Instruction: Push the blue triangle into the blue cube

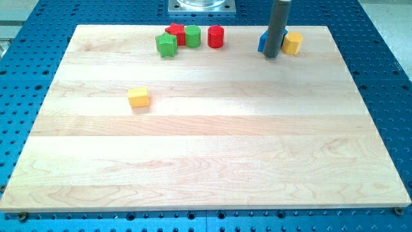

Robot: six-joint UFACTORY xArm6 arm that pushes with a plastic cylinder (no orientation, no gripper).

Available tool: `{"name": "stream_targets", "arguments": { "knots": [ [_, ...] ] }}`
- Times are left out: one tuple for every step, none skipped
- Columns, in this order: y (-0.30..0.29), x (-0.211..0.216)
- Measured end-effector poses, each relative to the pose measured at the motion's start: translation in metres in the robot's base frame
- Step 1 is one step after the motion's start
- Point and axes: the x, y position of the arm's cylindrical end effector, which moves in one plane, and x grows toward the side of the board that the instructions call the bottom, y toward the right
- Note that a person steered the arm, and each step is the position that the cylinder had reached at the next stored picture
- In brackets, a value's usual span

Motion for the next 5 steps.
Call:
{"name": "stream_targets", "arguments": {
  "knots": [
    [-0.077, 0.07],
    [-0.201, 0.161],
    [-0.317, 0.198],
    [-0.318, 0.178],
    [-0.256, 0.163]
  ]
}}
